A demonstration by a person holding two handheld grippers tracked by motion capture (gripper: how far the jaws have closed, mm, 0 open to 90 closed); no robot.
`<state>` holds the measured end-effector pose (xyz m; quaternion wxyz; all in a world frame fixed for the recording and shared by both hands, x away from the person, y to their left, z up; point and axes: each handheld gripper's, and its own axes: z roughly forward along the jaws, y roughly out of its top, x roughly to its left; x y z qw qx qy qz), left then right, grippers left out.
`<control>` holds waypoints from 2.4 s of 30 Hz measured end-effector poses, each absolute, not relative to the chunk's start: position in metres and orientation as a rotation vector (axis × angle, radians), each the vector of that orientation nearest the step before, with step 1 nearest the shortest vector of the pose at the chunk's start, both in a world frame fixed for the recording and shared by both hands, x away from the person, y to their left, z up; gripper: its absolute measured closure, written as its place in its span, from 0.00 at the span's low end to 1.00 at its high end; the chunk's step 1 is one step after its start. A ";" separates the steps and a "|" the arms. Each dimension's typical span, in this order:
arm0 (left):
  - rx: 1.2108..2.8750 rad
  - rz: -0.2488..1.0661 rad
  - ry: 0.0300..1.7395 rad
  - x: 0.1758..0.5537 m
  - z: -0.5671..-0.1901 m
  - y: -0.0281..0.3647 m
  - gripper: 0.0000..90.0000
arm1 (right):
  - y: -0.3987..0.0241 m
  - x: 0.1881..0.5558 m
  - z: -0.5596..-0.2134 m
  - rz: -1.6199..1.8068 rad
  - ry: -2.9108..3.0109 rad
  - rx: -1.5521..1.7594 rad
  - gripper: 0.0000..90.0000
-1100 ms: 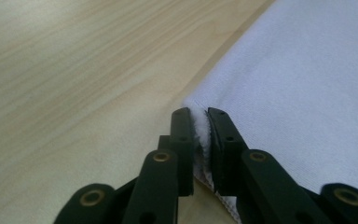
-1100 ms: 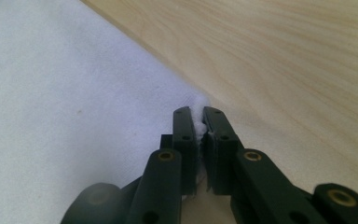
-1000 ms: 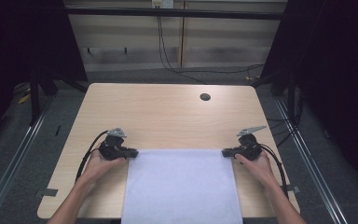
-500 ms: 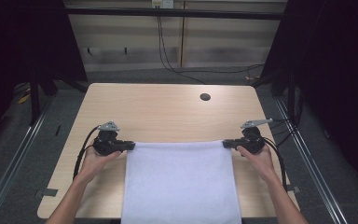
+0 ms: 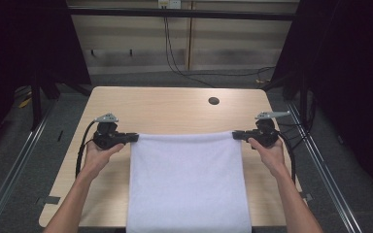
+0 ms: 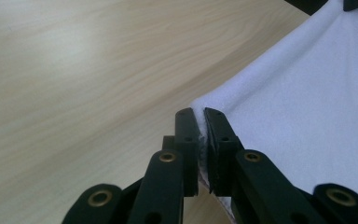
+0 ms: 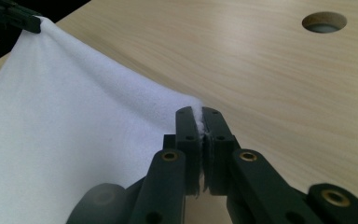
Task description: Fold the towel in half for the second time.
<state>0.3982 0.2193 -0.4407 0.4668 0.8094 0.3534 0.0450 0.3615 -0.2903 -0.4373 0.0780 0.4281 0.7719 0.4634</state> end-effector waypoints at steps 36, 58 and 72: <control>1.889 0.259 0.799 0.405 -0.379 0.226 0.94 | -0.285 0.387 -0.365 1.377 2.236 1.133 0.96; 1.920 0.110 0.729 0.312 -0.433 0.234 0.94 | -0.289 0.285 -0.420 1.457 2.394 1.010 0.96; 2.055 -0.033 0.710 0.258 -0.468 0.241 0.85 | -0.295 0.227 -0.462 1.358 2.553 1.044 0.89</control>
